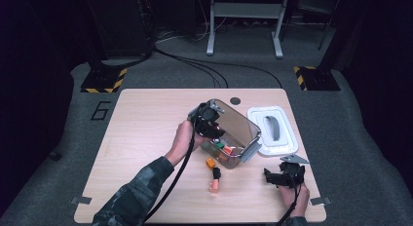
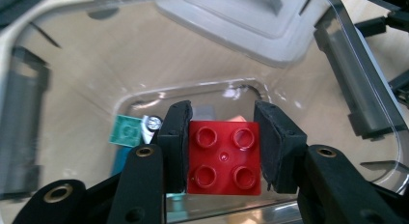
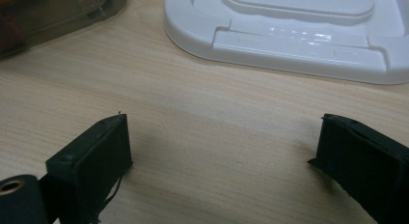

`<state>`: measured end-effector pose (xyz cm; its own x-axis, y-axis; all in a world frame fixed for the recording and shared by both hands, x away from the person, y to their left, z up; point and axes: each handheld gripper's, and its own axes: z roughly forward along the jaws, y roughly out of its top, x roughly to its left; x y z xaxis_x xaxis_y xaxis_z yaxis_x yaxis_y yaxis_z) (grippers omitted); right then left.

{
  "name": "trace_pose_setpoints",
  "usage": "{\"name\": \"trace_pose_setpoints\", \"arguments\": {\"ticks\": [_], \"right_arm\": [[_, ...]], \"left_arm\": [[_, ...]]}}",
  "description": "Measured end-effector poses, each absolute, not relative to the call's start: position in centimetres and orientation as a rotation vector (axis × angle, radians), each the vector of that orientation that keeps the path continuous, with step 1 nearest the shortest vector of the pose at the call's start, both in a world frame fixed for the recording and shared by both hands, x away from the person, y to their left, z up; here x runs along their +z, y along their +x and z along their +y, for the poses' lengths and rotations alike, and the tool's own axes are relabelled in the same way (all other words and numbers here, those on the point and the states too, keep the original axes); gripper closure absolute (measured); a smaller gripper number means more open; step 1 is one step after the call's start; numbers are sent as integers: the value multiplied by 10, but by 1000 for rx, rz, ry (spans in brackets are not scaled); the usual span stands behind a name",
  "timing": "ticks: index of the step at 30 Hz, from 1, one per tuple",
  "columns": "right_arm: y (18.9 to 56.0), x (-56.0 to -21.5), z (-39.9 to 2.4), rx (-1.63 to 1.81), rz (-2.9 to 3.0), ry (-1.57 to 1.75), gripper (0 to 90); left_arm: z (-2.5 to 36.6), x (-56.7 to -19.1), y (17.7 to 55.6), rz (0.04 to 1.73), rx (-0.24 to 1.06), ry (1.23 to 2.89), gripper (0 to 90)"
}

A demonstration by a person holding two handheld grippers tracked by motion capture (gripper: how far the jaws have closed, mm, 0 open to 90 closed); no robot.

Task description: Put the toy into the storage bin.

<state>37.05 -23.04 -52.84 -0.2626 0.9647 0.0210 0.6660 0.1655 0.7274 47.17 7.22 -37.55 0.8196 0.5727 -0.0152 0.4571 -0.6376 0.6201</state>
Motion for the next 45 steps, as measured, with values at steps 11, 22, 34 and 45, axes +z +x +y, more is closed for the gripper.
{"name": "trace_pose_setpoints", "arguments": {"ticks": [11,22,34,45], "right_arm": [[371,-528,-231,882,1998,1539,42],[371,-528,-231,884,1999,1539,42],[370,-528,-231,876,2016,1521,42],[370,-528,-231,872,2015,1521,42]], "left_arm": [[62,-394,469,755,173,2430,581],[83,-382,455,751,196,2388,293],[123,-373,426,746,246,2299,217],[140,-410,399,763,212,2293,199]]}}
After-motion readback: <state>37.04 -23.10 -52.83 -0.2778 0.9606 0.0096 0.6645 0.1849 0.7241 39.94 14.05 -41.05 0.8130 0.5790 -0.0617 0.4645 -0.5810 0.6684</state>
